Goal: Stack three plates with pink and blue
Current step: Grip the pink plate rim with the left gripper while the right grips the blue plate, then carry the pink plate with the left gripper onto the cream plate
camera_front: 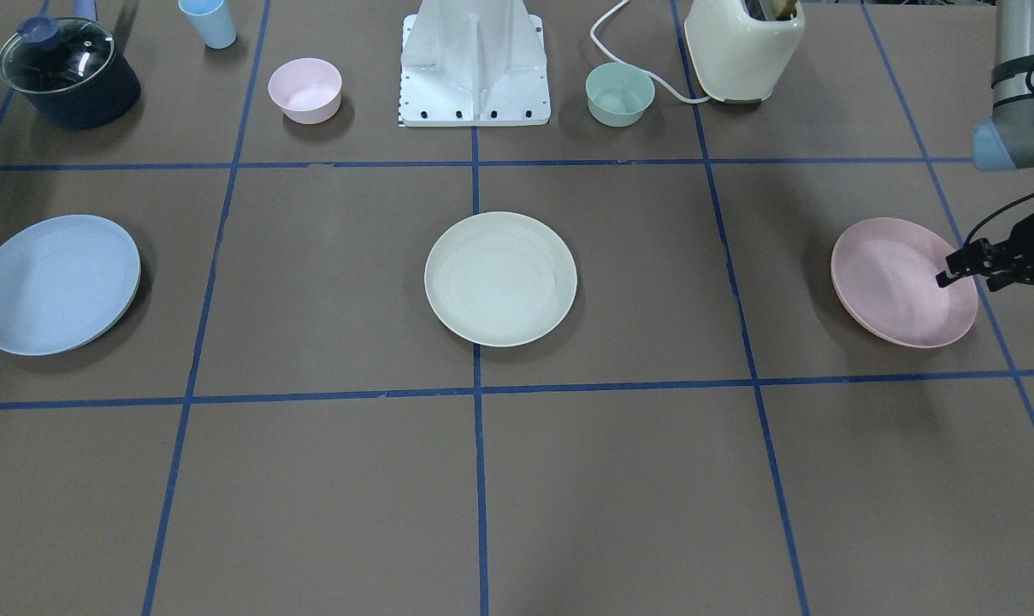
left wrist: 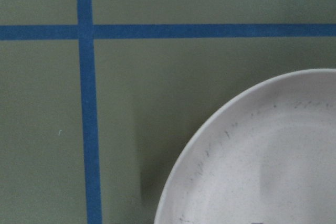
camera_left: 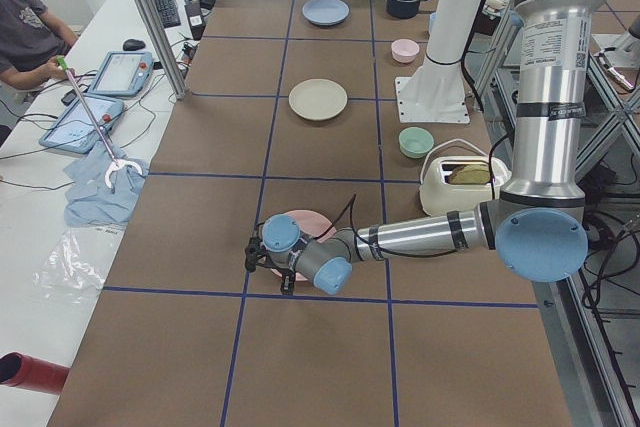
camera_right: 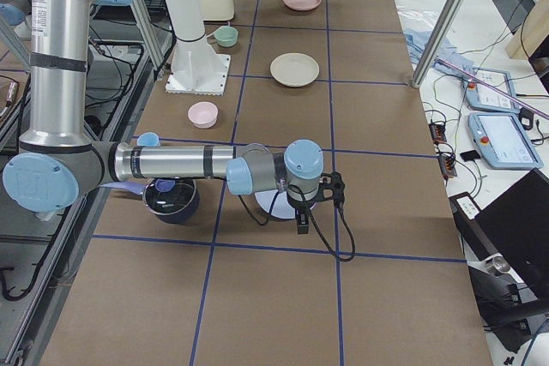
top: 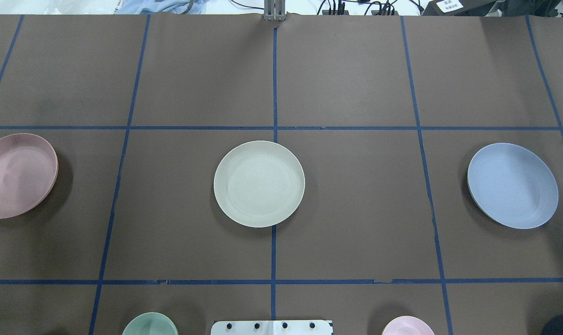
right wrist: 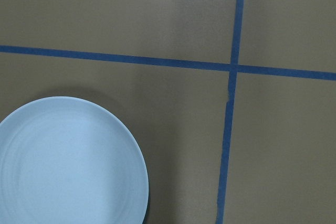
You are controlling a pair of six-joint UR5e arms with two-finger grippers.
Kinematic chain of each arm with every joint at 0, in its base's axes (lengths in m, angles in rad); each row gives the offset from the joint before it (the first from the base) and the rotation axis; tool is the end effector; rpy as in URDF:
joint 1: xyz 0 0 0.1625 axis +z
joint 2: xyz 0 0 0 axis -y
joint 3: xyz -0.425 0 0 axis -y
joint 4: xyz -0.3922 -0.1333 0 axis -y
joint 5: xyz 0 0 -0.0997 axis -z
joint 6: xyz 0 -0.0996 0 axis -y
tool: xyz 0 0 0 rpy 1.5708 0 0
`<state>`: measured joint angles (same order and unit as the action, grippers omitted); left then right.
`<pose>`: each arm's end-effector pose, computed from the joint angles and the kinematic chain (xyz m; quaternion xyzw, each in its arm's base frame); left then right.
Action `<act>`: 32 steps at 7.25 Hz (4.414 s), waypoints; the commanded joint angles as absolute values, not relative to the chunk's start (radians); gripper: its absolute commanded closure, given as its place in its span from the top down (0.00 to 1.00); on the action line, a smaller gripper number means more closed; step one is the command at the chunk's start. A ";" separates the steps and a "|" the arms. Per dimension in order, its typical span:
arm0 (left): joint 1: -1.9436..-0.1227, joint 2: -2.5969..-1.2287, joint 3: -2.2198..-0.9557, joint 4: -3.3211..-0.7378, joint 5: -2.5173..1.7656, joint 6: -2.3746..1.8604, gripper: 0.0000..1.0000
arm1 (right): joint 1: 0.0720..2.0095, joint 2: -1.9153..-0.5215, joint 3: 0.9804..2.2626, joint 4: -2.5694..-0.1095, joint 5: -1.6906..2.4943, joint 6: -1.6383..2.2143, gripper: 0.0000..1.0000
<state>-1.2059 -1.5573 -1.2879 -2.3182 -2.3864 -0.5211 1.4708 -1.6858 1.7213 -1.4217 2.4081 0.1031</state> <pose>0.1177 -0.4784 0.7200 0.0198 0.4372 0.0186 0.8989 0.0138 -0.4571 0.6180 0.0427 -0.4112 -0.0361 0.9098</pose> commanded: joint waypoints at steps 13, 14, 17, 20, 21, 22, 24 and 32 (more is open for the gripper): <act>-1.313 -1.545 -1.373 -2.298 -2.650 -0.517 0.00 | 1.266 -1.603 1.718 -1.313 2.303 0.262 1.00; -1.313 -1.563 -1.396 -2.299 -2.661 -0.590 0.00 | 1.235 -1.597 1.709 -1.312 2.292 0.284 1.00; -1.304 -1.571 -1.560 -2.302 -2.661 -0.865 0.00 | 1.200 -1.627 1.587 -1.056 2.260 0.354 1.00; -1.290 -1.580 -1.578 -2.306 -2.660 -0.907 0.00 | 1.157 -1.647 1.436 -0.805 2.255 0.459 0.90; -1.289 -1.582 -1.580 -2.306 -2.660 -0.907 0.00 | 1.144 -1.652 1.434 -0.807 2.258 0.468 0.76; -1.289 -1.582 -1.580 -2.306 -2.660 -0.908 0.00 | 1.137 -1.663 1.434 -0.807 2.263 0.466 0.64; -1.289 -1.583 -1.578 -2.306 -2.660 -0.907 0.00 | 1.137 -1.663 1.436 -0.805 2.272 0.466 0.10; -0.883 -1.822 -1.697 -2.312 -2.394 -1.501 0.00 | 1.219 -1.641 1.524 -0.808 2.502 0.590 0.00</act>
